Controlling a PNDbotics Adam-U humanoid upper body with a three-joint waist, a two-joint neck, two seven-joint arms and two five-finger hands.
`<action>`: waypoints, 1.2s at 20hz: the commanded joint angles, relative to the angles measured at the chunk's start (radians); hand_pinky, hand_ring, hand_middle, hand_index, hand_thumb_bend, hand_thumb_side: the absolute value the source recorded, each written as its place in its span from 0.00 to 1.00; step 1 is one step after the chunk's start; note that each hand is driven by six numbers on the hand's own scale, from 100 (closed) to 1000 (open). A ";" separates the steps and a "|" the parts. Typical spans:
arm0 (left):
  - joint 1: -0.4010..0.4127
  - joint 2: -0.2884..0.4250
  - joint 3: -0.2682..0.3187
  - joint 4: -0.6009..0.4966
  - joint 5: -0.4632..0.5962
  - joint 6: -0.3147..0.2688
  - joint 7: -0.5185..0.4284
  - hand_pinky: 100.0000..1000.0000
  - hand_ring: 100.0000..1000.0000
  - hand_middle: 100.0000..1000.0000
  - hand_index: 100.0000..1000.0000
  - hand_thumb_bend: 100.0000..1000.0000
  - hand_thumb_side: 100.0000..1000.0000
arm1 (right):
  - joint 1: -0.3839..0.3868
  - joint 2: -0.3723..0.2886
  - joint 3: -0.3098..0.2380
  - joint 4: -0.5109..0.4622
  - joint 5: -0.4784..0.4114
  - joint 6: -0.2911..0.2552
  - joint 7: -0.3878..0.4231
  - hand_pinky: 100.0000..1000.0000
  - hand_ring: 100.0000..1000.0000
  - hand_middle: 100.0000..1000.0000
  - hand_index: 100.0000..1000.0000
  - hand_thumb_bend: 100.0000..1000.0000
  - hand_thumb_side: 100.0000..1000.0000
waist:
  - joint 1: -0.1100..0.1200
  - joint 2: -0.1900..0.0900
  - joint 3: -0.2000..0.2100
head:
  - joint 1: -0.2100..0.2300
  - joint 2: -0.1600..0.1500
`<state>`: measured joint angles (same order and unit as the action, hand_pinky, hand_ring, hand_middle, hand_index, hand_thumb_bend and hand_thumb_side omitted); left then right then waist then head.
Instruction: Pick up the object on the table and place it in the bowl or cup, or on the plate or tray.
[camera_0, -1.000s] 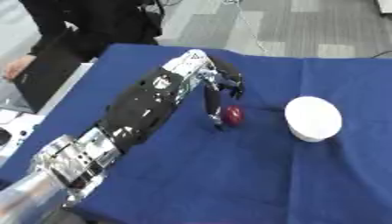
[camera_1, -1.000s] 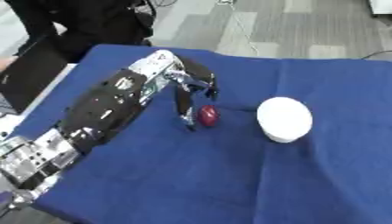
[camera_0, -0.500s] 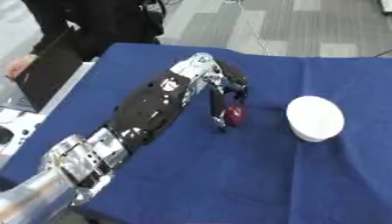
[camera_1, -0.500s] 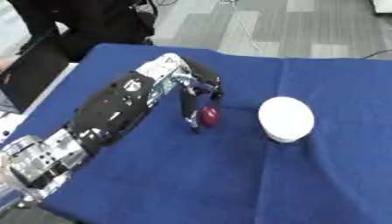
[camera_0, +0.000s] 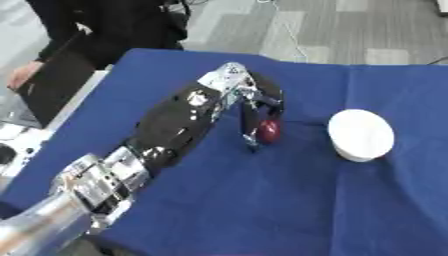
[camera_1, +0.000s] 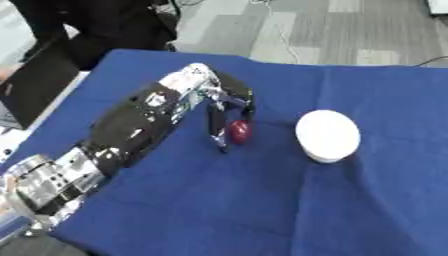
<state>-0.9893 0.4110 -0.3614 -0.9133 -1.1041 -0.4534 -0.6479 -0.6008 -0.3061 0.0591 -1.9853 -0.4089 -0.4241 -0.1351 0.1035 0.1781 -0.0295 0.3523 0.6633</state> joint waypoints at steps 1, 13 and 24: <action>-0.014 0.010 0.015 -0.003 -0.008 -0.061 -0.053 0.34 0.36 0.43 0.72 0.59 0.31 | -0.023 -0.001 -0.002 -0.015 -0.002 0.000 0.004 0.28 0.37 0.42 0.60 0.00 0.85 | -0.003 -0.013 -0.001 | 0.007 -0.006; -0.011 0.008 0.022 0.015 0.006 -0.043 -0.027 0.20 0.26 0.36 0.58 0.53 0.22 | -0.023 -0.001 -0.003 -0.015 -0.002 0.000 0.003 0.28 0.37 0.42 0.60 0.00 0.85 | -0.003 -0.013 0.000 | 0.000 -0.007; -0.012 0.010 0.023 0.013 0.072 -0.006 -0.011 0.11 0.20 0.27 0.38 0.52 0.16 | -0.021 -0.002 -0.003 -0.015 -0.001 0.000 0.008 0.28 0.37 0.41 0.59 0.00 0.85 | -0.004 -0.012 0.004 | -0.002 -0.007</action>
<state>-0.9884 0.4037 -0.3536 -0.8861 -1.0409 -0.4494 -0.6468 -0.6010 -0.3058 0.0591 -1.9853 -0.4091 -0.4241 -0.1300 0.1039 0.1792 -0.0283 0.3520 0.6633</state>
